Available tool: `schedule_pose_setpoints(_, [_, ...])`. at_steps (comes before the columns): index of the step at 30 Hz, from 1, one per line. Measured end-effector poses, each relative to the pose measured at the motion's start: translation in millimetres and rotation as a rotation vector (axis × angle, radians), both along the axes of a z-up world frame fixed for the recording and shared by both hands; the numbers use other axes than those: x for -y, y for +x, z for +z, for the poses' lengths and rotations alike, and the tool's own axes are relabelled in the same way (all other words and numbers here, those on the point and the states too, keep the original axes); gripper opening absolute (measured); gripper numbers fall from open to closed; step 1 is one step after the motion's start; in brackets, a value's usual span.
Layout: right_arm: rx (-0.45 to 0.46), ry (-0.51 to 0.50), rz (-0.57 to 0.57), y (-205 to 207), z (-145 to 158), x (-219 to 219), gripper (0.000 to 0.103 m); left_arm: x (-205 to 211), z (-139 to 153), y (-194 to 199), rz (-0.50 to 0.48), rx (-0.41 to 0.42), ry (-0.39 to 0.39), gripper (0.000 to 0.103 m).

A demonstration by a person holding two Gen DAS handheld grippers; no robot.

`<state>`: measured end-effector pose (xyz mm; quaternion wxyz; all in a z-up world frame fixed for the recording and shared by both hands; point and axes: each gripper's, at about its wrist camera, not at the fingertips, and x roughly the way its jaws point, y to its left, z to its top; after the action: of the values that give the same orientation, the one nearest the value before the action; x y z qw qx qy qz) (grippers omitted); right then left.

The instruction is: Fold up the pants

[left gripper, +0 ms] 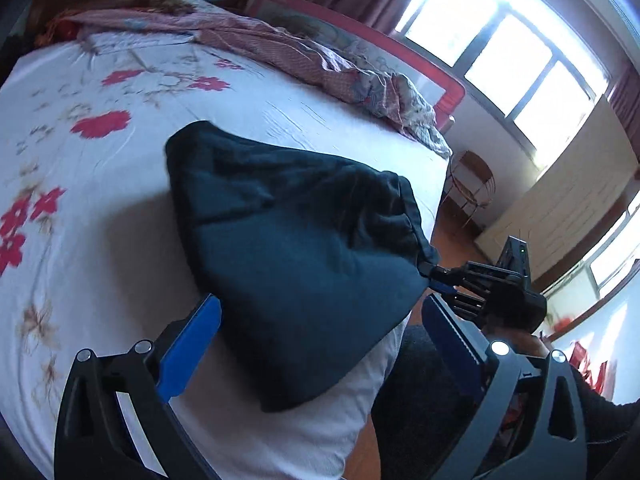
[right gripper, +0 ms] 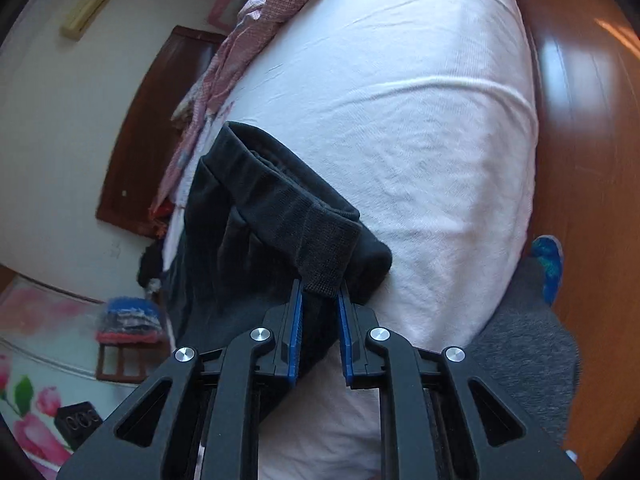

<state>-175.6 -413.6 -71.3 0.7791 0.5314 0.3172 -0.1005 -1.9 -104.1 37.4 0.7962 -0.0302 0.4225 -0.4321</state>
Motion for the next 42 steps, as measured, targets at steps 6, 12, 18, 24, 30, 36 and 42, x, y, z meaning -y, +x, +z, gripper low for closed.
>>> schedule_pose_setpoints(6, [-0.106,-0.068,-0.110,-24,38,-6,0.056,63,-32,-5,-0.148,-0.012,0.096,0.101])
schedule_pose_setpoints(12, [0.131,-0.348,0.040,40,116,-34,0.056,67,-37,-14,-0.176,0.042,0.130,0.101])
schedule_pose_setpoints(18, [0.173,-0.243,0.140,125,48,1,0.051,63,-39,-14,-0.177,0.039,0.128,0.101])
schedule_pose_setpoints(24, [0.193,-0.089,0.086,102,36,22,0.015,62,-37,-15,-0.195,0.032,0.148,0.101])
schedule_pose_setpoints(30, [0.328,0.010,0.200,54,61,-11,0.027,35,-1,14,-0.102,0.032,0.042,0.101])
schedule_pose_setpoints(36, [0.235,0.159,0.134,20,-14,12,0.000,6,-37,54,-0.005,-0.147,0.052,0.100])
schedule_pose_setpoints(42, [0.353,-0.023,0.144,16,51,31,0.089,-29,-16,61,0.111,-0.130,-0.022,0.101])
